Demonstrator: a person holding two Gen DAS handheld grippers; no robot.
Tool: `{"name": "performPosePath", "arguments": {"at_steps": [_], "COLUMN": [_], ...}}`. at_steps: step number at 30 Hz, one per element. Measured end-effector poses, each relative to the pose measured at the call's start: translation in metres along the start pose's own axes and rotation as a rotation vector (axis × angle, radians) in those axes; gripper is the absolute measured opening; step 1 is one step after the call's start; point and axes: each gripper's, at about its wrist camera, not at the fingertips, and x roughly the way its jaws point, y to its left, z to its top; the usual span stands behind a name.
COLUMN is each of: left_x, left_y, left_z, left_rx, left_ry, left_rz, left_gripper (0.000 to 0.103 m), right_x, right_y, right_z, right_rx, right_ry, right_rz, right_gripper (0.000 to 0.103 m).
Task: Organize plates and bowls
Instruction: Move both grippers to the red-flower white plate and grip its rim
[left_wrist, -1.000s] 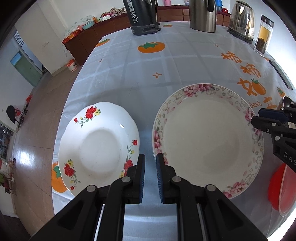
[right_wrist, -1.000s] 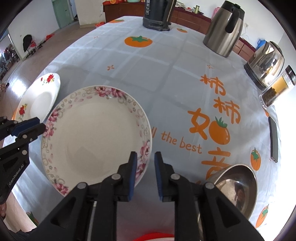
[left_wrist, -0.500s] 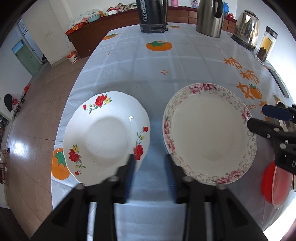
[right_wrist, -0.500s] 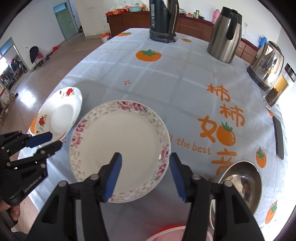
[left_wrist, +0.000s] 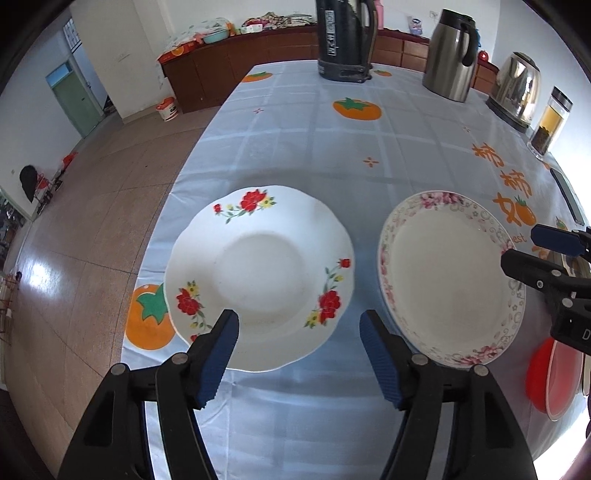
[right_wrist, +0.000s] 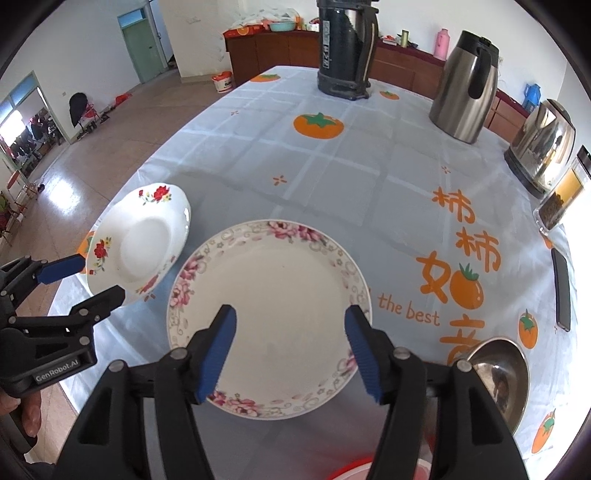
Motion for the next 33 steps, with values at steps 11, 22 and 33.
{"name": "performPosePath", "arguments": {"at_steps": [11,22,33], "left_x": [0.007,0.015,0.026], "left_y": [0.033,0.059,0.101], "left_z": [-0.004,-0.010,-0.013], "left_rx": [-0.062,-0.111,-0.200], "left_ry": [0.018,0.041,0.054], "left_rz": [0.037,0.059,0.086], "left_gripper": [0.070,0.070,0.070], "right_x": [0.008,0.019,0.032], "right_y": [0.020,0.038,0.058], "right_z": [0.011,0.020,0.041], "right_rx": [-0.024,-0.059,-0.091], "right_ry": [-0.003,0.004,0.005], "right_rz": [0.013,0.014,0.037], "right_gripper": [0.062,0.062,0.060]}}
